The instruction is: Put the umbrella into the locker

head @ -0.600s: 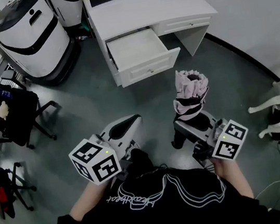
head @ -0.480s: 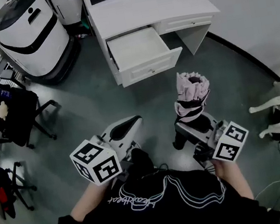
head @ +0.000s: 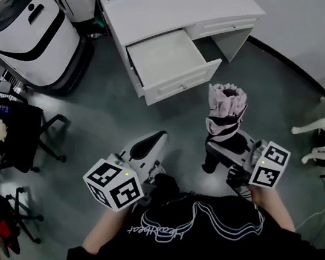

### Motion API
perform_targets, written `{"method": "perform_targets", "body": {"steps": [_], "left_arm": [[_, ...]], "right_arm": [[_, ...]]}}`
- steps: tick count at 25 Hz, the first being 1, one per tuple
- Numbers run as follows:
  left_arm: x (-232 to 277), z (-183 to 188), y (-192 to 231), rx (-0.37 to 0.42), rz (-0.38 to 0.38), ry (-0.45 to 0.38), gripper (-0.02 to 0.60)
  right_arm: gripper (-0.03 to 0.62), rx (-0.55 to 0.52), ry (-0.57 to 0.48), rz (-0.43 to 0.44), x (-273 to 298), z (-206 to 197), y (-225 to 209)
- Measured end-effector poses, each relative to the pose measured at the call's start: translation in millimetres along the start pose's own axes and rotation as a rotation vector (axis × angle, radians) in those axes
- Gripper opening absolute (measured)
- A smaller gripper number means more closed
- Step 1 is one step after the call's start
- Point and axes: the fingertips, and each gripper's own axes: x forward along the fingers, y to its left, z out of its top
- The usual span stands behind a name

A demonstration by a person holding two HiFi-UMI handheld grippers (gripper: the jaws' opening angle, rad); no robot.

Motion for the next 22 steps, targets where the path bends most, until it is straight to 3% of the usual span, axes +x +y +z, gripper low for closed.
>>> {"method": "perform_targets", "body": {"steps": [9, 22], "left_arm": [[6.9, 59.3, 45.3, 0.013, 0.04, -0.035, 0.012], [15.7, 84.8, 110.3, 0.02, 0.084, -0.012, 0.012]], "right_arm": [[0.232, 0.005, -0.012, -0.016, 48.5, 43.4, -26.2], [0.233, -0.007, -0.004, -0.016, 110.4, 65.4, -50.8]]}}
